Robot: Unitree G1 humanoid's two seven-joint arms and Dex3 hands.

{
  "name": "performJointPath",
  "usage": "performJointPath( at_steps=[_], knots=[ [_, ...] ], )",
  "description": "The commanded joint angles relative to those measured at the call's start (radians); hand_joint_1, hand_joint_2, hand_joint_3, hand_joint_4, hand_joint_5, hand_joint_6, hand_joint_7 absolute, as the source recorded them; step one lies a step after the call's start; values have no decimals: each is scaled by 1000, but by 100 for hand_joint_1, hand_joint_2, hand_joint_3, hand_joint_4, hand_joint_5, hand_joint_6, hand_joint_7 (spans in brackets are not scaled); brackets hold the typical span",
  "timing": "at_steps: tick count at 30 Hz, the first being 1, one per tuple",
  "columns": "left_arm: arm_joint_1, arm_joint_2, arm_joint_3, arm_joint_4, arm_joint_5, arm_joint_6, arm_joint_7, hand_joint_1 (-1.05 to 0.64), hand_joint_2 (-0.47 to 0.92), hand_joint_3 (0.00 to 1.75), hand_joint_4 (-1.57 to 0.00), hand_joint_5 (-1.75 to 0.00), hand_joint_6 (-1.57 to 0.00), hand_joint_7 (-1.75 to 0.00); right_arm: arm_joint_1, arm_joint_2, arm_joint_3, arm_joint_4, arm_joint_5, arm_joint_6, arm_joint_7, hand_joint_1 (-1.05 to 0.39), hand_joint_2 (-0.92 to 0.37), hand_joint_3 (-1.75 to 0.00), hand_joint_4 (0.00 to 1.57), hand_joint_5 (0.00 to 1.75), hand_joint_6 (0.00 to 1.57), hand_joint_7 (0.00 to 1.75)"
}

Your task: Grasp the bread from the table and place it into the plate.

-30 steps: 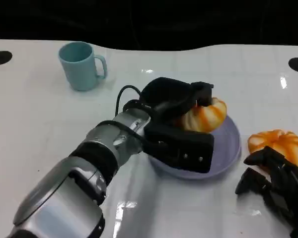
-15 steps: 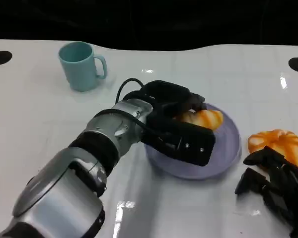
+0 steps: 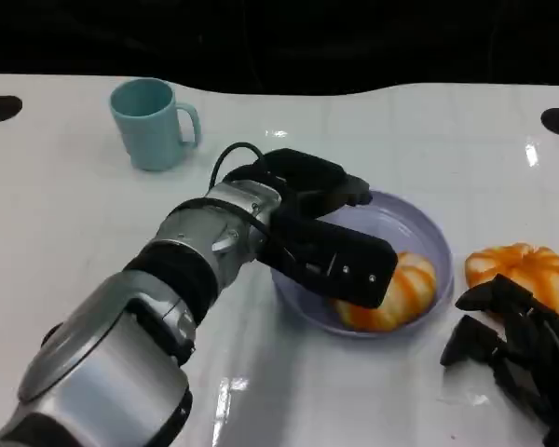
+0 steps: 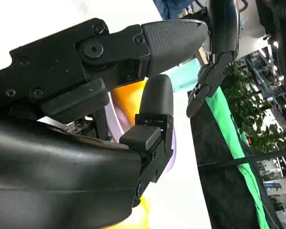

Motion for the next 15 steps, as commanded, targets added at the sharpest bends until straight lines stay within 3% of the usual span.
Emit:
performJointPath(
  at_steps=[1,5,9,15],
  knots=[
    [-23,28,12,-28,-8,-17,22,-103,92,75,-31,-29,-54,-9,18,-13,-4,18,0,-2,-1,-53,-92,-28,63,161,56,131],
    [-7,43,33,-50,-22,-39,49,-99,92,72,-35,-35,-58,-11,18,-11,-9,13,13,25,0,-52,-92,-26,63,159,57,129],
    [3,54,51,-64,-37,-55,54,-97,92,70,-26,-52,-55,-11,21,-11,-7,9,7,14,-7,-52,-92,-26,63,158,57,128],
    [103,118,172,-153,-191,-185,22,-89,92,64,-21,-62,-49,-9,23,-17,-1,8,0,11,-8,-53,-92,-27,63,158,57,126]
  ],
)
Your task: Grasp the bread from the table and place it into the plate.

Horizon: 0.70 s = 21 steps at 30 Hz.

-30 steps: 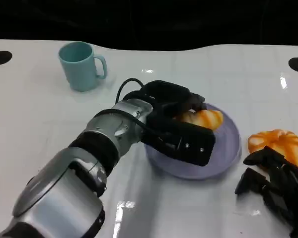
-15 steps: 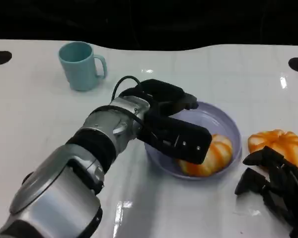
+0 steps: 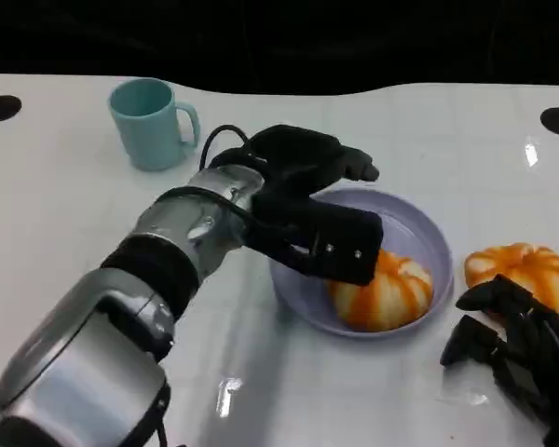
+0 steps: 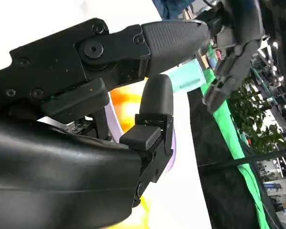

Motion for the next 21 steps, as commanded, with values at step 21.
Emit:
performJointPath(
  at_steps=[21],
  knots=[
    [656,8,546,-527,-1000,-97,-600,-61,92,45,-52,-95,-62,-13,25,-12,-2,4,5,12,-4,-55,-92,-25,64,159,59,124]
  ],
)
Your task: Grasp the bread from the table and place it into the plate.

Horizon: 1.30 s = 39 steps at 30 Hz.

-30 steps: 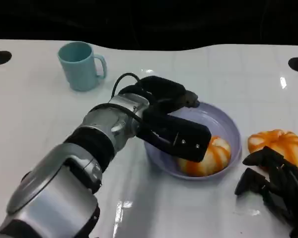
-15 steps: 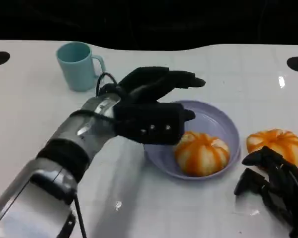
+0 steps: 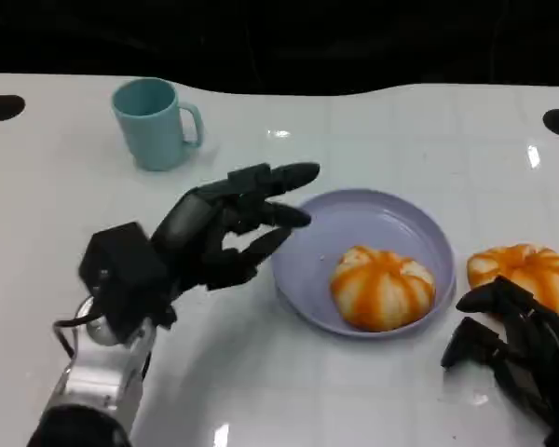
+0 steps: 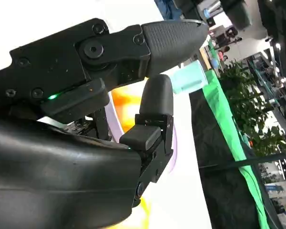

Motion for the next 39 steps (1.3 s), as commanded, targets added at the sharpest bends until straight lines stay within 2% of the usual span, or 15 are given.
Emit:
performJointPath(
  at_steps=[1,3,7,8,9,10,12,14,16,23,26,39],
  knots=[
    [116,-14,58,-151,-165,143,-101,-61,92,45,-52,-95,-62,-13,21,-9,-8,2,7,18,-5,-55,-92,-25,64,160,59,124],
    [175,-21,81,-217,-235,227,-131,-58,92,38,-61,-103,-71,-17,23,-9,-7,-4,8,26,-8,-55,-92,-24,63,159,60,123],
    [202,-25,96,-273,-249,289,-139,-58,92,36,-63,-105,-73,-18,24,-8,-7,-9,8,31,-10,-55,-92,-24,63,160,60,123],
    [253,-43,118,-316,-307,362,-122,-58,92,36,-63,-106,-73,-18,25,-8,-8,-12,10,39,-12,-55,-92,-24,63,160,60,123],
    [294,-58,136,-354,-353,428,-104,-58,92,39,-66,-142,-78,-63,26,-8,-9,-14,12,46,-13,-57,-92,-21,64,159,62,122],
    [324,-68,149,-386,-385,479,-90,-58,92,40,-67,-157,-73,-91,27,-8,-10,-17,13,50,-14,-57,-92,-20,64,158,62,121],
    [370,-84,169,-449,-451,588,-62,-57,92,40,-72,-170,-68,-126,29,-7,-11,-22,15,56,-14,-57,-92,-19,65,158,63,120],
    [413,-96,183,-504,-485,666,-28,-56,92,38,-78,-174,-66,-146,30,-7,-10,-26,18,60,-11,-57,-92,-20,65,158,63,120],
    [444,-102,188,-542,-489,704,-10,-56,92,39,-81,-174,-63,-158,33,-5,-10,-28,21,56,-10,-56,-92,-21,64,158,63,120],
    [474,-111,205,-583,-468,751,4,-56,92,41,-82,-175,-60,-165,38,-6,-6,-37,17,56,-17,-55,-92,-21,64,158,63,119],
    [509,-107,206,-593,-459,766,8,-53,92,39,-84,-175,-61,-174,45,-7,-2,-51,15,58,-22,-56,-92,-21,65,158,63,120],
    [519,-105,204,-562,-409,736,-11,-54,92,36,-84,-175,-61,-175,57,-4,-1,-71,19,71,-38,-57,-92,-19,67,156,64,119]
  ],
)
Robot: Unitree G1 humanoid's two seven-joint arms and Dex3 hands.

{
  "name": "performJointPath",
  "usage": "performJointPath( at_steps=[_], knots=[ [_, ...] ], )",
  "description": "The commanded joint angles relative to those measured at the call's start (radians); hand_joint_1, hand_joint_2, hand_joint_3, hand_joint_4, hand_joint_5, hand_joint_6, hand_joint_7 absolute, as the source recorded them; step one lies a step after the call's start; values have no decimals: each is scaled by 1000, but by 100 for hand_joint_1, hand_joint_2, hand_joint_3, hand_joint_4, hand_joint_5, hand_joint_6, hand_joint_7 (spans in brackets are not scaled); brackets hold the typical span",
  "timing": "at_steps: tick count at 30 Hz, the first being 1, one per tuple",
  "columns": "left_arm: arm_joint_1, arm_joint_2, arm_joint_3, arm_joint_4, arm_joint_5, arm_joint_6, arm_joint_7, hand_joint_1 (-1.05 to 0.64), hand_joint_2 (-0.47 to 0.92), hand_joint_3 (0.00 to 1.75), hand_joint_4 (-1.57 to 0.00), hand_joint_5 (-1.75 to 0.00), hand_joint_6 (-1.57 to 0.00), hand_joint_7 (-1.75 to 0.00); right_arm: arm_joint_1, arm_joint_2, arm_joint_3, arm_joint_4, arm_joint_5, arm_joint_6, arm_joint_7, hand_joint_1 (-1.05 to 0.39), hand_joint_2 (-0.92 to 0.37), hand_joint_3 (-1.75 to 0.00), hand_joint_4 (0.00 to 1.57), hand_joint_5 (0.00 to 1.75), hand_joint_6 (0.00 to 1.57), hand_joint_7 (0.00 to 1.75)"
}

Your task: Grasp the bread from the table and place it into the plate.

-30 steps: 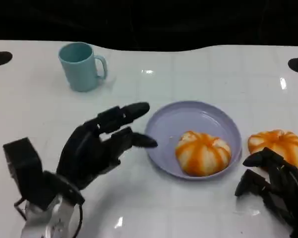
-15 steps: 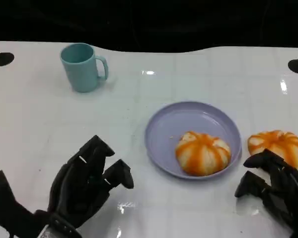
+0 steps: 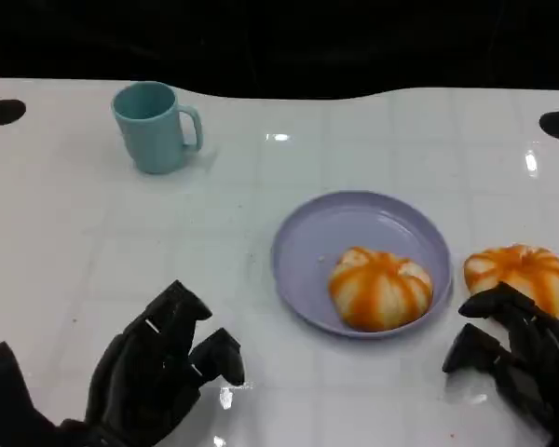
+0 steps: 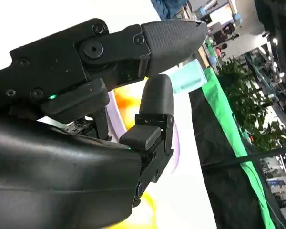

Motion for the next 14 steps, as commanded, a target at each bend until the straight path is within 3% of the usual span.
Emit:
performJointPath(
  at_steps=[1,14],
  knots=[
    [-2,14,8,20,20,-18,-11,-55,92,34,-84,-175,-62,-175,15,-7,-5,-4,3,12,-10,-57,-92,-19,67,156,65,118],
    [-18,11,17,60,37,-35,-24,-56,92,33,-85,-175,-63,-175,6,-10,-13,25,9,-15,15,-55,-92,-22,65,158,63,118]
  ],
)
